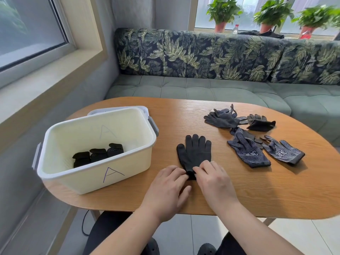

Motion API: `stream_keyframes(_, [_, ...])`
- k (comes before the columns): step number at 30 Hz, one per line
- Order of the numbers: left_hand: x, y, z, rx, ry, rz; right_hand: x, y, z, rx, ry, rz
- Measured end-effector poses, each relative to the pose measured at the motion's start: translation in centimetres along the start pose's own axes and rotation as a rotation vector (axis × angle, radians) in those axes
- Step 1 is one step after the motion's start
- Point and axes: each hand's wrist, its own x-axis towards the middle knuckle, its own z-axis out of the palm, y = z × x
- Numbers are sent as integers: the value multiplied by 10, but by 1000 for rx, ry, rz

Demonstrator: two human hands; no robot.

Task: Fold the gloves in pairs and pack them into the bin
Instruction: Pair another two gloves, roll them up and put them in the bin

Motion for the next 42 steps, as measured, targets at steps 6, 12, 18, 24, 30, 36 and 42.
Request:
stream_keyframes(6, [-1,0,-1,-16,1,-1,-1,-4,-2,27,4,-18])
stream_keyframes(12, [-2,1,-3,-18,14,4,-3,-4,-1,81,-6,-3])
stream_keyframes(18, [-3,1,-4,-111,22,-39,-5,-5,-5,143,6,43])
stream_keyframes(24, [-2,1,1,-56,11,-2,-1,-2,-7,249,-31,105])
stream_keyframes(30, [-2,-1,1,-32,30,9,28,4,2,348,-287,214])
stream_keyframes(36, [0,-2,3,-55,14,0,71,15,11,221,-543,329])
stream_keyframes(42, [2,-2,3,-57,-3,4,94,0,19,153,-711,374])
